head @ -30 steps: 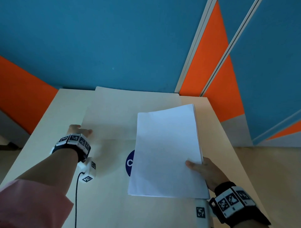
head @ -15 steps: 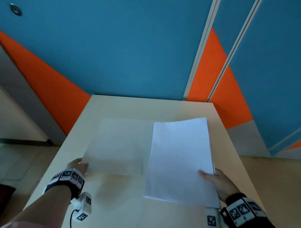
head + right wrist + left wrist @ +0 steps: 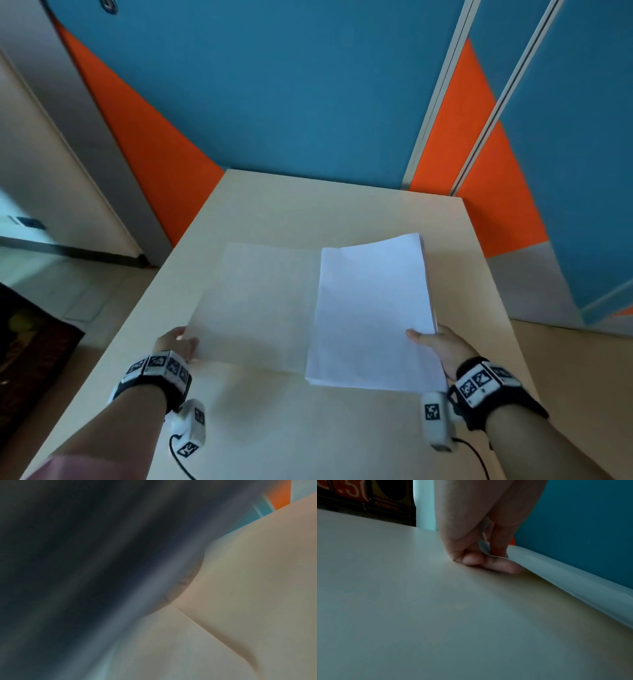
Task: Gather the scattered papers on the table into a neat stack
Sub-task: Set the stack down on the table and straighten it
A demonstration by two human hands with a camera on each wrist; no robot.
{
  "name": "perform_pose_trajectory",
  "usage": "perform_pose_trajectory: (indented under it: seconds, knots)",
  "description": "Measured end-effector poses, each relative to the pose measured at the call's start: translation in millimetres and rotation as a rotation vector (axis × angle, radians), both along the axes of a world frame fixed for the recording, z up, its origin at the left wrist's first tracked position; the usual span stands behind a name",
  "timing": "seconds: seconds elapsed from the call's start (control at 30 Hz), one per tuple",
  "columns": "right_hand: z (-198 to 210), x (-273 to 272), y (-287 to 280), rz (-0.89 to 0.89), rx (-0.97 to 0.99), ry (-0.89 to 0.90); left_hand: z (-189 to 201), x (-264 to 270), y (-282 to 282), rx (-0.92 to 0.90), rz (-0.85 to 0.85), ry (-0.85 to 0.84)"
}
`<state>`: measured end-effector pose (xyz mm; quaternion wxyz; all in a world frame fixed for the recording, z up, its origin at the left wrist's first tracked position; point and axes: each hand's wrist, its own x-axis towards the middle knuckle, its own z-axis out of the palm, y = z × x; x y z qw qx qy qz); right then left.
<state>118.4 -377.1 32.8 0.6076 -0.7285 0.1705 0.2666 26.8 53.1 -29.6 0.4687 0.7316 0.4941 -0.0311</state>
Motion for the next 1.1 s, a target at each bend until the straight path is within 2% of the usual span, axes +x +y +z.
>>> perform_pose_trajectory:
  seconds: [0.13, 0.23, 0.33, 0.43, 0.63, 0.7, 0.9, 1.1]
  knots:
    - [-3.6, 22.5, 8.7, 0.019, -0.094, 0.057, 1.5, 2.8, 0.5, 0.025, -0.017, 0.027]
    - [-22.3, 38.3, 7.5, 0.047, -0.150, 0.077, -1.0, 4.8, 2.5, 0.038, -0.039, 0.040]
    - [-54.7, 49.2, 0.4, 0.089, -0.131, 0.104, -2.8, 6.5, 7.1, 0.034, -0.056, 0.067]
    - [-55.4, 45.5, 4.9, 0.081, -0.138, 0.119, -7.0, 7.9, 9.6, 0.032, -0.059, 0.078]
    - [-83.8, 57.0, 0.6, 0.134, -0.278, 0.047, -9.8, 8.2, 10.4, 0.051, -0.062, 0.082]
    - [-66.9, 50.7, 9.9, 0.120, -0.299, 0.014, -10.3, 8.5, 9.9, 0.053, -0.062, 0.083]
    - [-63.5, 50.2, 16.9, 0.057, -0.375, -0.171, -8.4, 8.2, 9.0, 0.078, -0.077, 0.079]
    - [-61.4, 49.4, 19.2, 0.061, -0.439, -0.165, -0.8, 5.5, 6.0, 0.055, -0.052, 0.033]
